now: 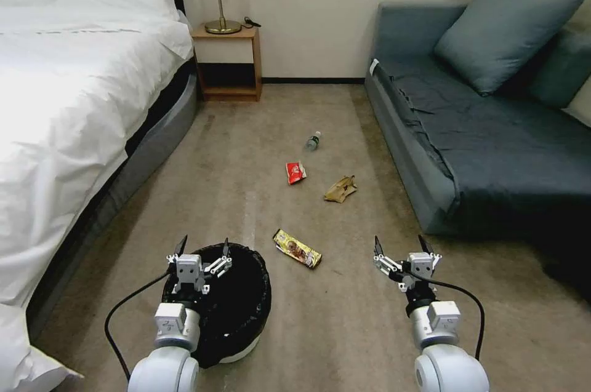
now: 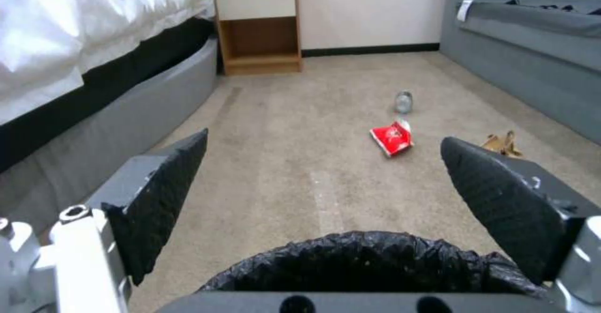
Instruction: Pick up the trash bin, then pick up the garbage on the floor and place it into the trash bin.
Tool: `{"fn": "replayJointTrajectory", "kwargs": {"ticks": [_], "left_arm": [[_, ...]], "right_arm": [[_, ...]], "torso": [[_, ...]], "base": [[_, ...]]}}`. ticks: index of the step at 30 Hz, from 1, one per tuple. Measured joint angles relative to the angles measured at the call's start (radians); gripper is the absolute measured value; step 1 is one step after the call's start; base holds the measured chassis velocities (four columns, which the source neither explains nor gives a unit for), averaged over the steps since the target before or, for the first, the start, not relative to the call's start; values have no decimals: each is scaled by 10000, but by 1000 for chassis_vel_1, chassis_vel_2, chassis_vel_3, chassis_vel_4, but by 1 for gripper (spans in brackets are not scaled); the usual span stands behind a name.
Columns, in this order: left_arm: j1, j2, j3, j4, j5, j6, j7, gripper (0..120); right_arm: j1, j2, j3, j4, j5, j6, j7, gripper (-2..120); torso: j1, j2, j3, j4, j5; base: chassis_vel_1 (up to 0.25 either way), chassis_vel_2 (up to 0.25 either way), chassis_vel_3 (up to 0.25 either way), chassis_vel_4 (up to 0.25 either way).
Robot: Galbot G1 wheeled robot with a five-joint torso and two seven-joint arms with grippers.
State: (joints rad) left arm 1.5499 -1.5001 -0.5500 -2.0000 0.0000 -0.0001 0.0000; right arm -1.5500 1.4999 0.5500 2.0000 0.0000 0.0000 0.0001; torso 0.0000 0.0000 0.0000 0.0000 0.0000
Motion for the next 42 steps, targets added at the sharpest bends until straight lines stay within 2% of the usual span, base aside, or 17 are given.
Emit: {"fn": "replayJointTrajectory", "kwargs": {"ticks": [40,42], "left_arm": [[0,-2,-3,-10,-5,8,0,100],[-6,-180,-140,-440,-172,488,-112,100]], "right_arm": [[0,0,0,0,0,0,0,100],[-13,13,-1,40,-7,-3,4,100]], "torso": [[0,0,0,0,0],[0,0,0,0,-3]], "base": [[0,0,0,0],[0,0,0,0]]}}
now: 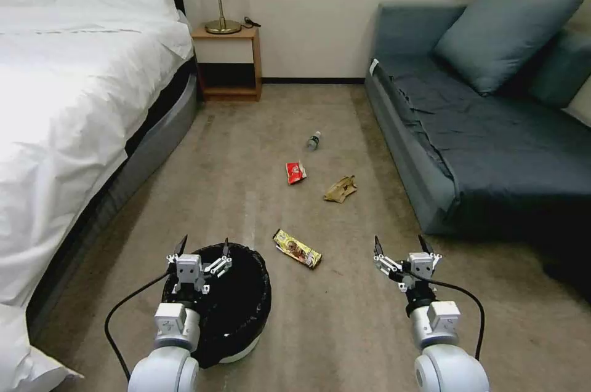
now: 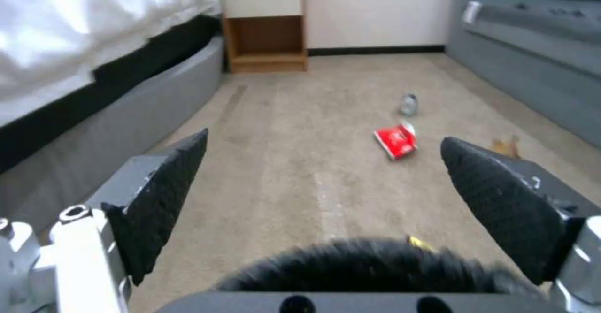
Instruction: Pick up the trash bin, then pick up the garbage on the floor and place it into the trash bin.
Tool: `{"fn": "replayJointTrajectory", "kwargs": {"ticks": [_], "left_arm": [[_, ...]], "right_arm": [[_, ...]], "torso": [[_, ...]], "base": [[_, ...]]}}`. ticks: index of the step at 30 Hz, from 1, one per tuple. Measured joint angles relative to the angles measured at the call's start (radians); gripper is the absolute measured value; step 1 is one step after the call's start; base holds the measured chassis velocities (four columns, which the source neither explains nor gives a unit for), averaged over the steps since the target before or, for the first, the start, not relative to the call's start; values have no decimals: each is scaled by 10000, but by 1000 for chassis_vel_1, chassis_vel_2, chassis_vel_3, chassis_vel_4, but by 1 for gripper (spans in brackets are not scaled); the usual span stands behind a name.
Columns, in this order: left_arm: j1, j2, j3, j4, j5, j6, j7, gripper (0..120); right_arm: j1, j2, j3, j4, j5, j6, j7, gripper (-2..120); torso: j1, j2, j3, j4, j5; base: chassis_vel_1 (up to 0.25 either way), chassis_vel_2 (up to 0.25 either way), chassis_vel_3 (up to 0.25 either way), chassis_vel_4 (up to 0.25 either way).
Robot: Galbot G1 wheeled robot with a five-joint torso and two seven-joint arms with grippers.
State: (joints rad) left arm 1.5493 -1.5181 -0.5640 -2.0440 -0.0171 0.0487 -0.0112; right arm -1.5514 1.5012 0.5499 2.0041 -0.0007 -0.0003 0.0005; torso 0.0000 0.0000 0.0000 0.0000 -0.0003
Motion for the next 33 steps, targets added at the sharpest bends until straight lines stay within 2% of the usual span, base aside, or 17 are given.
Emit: {"fn": "replayJointTrajectory", "kwargs": {"ticks": [1,2,4,5,7,8,10,16,18,19,20,24,25,26,29,30,33], "left_arm": [[-17,-147,-114,-357,-131,377,-105,100],[-17,-147,-114,-357,-131,377,-105,100],[-45,-448,-342,-1091,-398,1158,-321,100],[-18,-444,-376,-1274,-435,1312,-327,100],[21,-406,-424,-1472,-459,1404,-326,100],[47,-369,-475,-1562,-467,1436,-332,100],[143,-244,-581,-1677,-538,1519,-337,100],[303,24,-645,-1730,-776,1668,-455,100],[408,362,-836,-1920,-1246,2166,-805,100],[444,564,-925,-2032,-1664,2605,-1129,100],[444,564,-925,-2032,-1664,2605,-1129,100],[340,1171,-1127,-2217,-3317,4654,-2295,100],[340,1171,-1127,-2217,-3317,4654,-2295,100],[251,1266,-1128,-2159,-3660,5132,-2526,100],[75,1350,-1008,-1899,-4114,5899,-2970,100],[75,1350,-1008,-1899,-4114,5899,-2970,100],[8,1394,-884,-1714,-4392,6463,-3247,100]], "right_arm": [[-21,32,4,81,-25,-18,26,100],[-21,32,4,81,-25,-18,26,100],[-197,280,4,727,-225,-120,218,100],[-221,326,-1,897,-235,-114,226,100],[-222,335,21,932,-233,-121,239,100],[-287,400,12,1068,-257,-120,281,100],[-554,789,39,2055,-465,-100,600,100],[-817,948,221,2788,-637,-76,1062,100],[-829,841,273,2824,-515,-159,1117,100],[-828,819,287,2824,-467,-185,1121,100],[-828,819,287,2824,-467,-185,1121,100],[-824,829,289,2787,-414,-208,1135,100],[-824,829,289,2787,-414,-208,1135,100],[-822,854,281,2778,-409,-208,1147,100],[-799,901,277,2773,-402,-208,1174,100],[-799,901,277,2773,-402,-208,1174,100],[-790,906,327,2773,-369,-200,1207,100]], "torso": [[0,0,0,1,2],[0,0,0,1,2],[0,1,-1,1,8],[0,0,-1,-6,-3],[-1,0,-1,4,-9],[0,0,-1,-1,13],[0,0,-1,0,-7],[0,0,0,-2,0],[0,1,-1,0,1],[0,0,-1,0,4],[0,0,-1,0,4],[0,0,-1,1,4],[0,0,-1,1,4],[0,0,-1,1,2],[0,0,0,0,1],[0,0,0,0,1],[0,0,-1,-1,2]], "base": [[0,0,0,0],[0,0,0,0],[0,0,0,0],[0,0,0,0],[0,0,0,0],[0,0,0,0],[0,0,0,0],[0,0,0,0],[0,0,0,0],[0,0,0,0],[0,0,0,0],[0,0,0,0],[0,0,0,0],[0,0,0,0],[0,0,0,0],[0,0,0,0],[0,0,0,0]]}}
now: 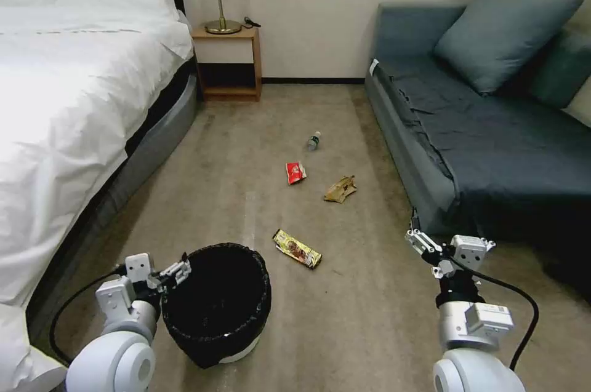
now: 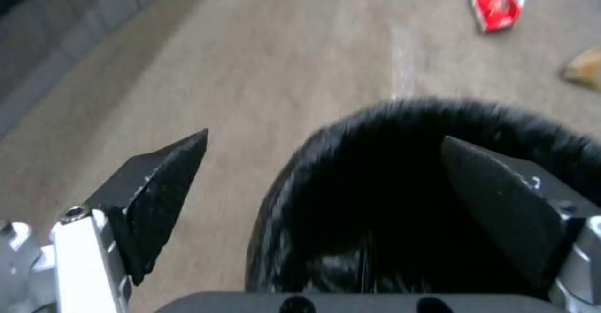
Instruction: Pick up the trash bin, then pick up the garbage on the floor and place it into the trash bin.
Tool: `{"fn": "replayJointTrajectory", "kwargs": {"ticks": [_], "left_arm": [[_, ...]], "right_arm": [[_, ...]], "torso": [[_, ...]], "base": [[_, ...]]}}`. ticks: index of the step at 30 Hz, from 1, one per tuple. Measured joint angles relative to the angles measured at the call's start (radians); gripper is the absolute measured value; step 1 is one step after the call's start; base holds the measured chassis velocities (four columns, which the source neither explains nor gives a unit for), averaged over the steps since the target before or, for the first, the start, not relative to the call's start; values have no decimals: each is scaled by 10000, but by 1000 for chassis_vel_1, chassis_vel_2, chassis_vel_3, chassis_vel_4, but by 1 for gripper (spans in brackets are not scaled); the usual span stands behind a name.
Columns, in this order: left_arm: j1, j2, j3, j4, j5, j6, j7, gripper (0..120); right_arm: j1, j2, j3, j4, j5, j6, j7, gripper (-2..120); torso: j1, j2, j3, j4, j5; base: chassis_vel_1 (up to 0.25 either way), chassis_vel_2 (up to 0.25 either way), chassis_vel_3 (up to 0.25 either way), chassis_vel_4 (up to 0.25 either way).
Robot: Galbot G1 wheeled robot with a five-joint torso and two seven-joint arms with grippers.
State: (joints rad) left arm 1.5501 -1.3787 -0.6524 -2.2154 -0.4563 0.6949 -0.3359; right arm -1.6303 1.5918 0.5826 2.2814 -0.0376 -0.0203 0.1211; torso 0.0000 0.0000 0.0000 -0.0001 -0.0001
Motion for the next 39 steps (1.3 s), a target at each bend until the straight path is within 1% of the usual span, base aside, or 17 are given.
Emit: {"fn": "replayJointTrajectory", "kwargs": {"ticks": [4,6,10,17,20,27,29,30,31,34,36,39], "left_arm": [[-26,42,28,113,-26,310,-105,100],[-81,67,36,333,-35,479,-214,100],[-116,45,49,598,-111,498,-348,99],[-116,8,109,975,-180,487,-361,100],[-129,8,135,1286,-312,464,-374,100],[-181,-15,202,1531,-537,437,-461,98],[-206,-38,225,1592,-590,419,-486,92],[-214,-61,237,1620,-616,401,-488,86],[-214,-61,237,1620,-616,401,-488,86],[-217,-101,253,1657,-652,359,-492,74],[-217,-105,255,1661,-657,358,-493,72],[-200,-134,261,1667,-780,352,-536,55]], "right_arm": [[12,-3,55,0,42,63,33,100],[27,-2,82,-14,58,111,58,100],[39,14,89,-43,62,168,76,100],[60,61,71,-69,37,215,79,100],[71,93,59,-90,12,245,79,100],[95,99,57,-153,-6,315,79,100],[118,101,57,-177,-9,337,79,100],[131,99,58,-190,-9,344,81,100],[131,99,58,-190,-9,344,81,100],[165,77,76,-219,-6,373,91,100],[169,72,79,-226,-5,382,92,100],[189,30,100,-240,24,425,107,100]], "torso": [[0,0,0,1,1],[0,0,0,0,1],[0,0,0,1,1],[0,0,0,1,1],[0,0,0,1,0],[0,0,0,1,2],[0,0,0,1,4],[0,0,0,1,5],[0,0,0,1,5],[-1,0,0,1,6],[0,0,-1,2,7],[0,1,-1,2,7]], "base": [[0,0,0,0],[0,0,0,0],[0,0,0,0],[0,0,0,0],[0,0,0,0],[0,0,0,0],[0,0,0,0],[0,0,0,0],[0,0,0,0],[0,0,0,0],[0,0,0,0],[0,0,0,0]]}}
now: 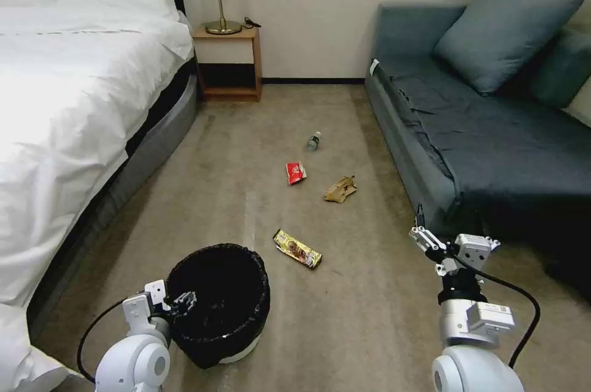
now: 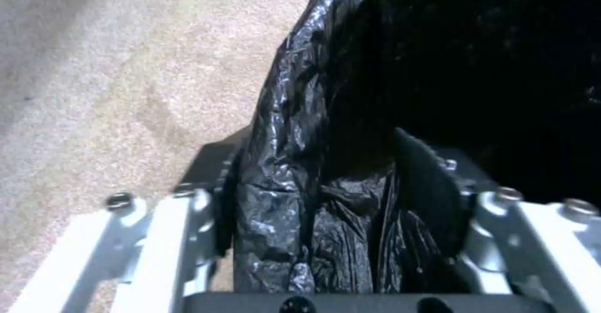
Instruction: Pick up the trash bin, then pick up the garbage on the floor and place it into the trash bin.
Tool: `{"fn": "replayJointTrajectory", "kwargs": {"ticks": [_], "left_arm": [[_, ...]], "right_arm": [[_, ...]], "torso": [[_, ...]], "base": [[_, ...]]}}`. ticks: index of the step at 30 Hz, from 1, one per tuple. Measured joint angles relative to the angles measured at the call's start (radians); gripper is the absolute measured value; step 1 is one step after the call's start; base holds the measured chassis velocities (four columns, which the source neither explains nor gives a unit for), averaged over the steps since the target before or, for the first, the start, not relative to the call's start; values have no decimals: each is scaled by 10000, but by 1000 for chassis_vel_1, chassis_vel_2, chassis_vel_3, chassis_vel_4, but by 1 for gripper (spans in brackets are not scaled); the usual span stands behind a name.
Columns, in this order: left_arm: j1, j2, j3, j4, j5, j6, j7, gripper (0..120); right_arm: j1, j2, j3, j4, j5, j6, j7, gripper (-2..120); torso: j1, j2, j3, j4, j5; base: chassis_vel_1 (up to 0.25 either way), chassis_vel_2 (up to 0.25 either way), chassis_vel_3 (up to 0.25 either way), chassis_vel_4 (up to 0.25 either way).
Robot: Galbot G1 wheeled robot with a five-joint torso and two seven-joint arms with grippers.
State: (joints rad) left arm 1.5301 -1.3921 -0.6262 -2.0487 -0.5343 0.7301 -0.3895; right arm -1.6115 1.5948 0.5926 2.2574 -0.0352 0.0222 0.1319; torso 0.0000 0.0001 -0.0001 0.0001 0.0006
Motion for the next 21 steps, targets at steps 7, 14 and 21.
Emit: {"fn": "replayJointTrajectory", "kwargs": {"ticks": [7,14,21], "left_arm": [[152,-62,-12,-122,-223,-3,-75,29],[307,-128,-65,-246,-355,0,-73,9],[645,-281,-290,-729,-514,115,-16,4]], "right_arm": [[-9,-108,40,15,95,80,12,100],[-58,-180,65,107,160,104,17,100],[-253,-287,97,407,307,176,42,100]], "torso": [[-1,0,0,1,-1],[0,0,0,0,-5],[0,-3,2,-3,-16]], "base": [[0,0,0,0],[0,0,0,0],[0,0,0,0]]}}
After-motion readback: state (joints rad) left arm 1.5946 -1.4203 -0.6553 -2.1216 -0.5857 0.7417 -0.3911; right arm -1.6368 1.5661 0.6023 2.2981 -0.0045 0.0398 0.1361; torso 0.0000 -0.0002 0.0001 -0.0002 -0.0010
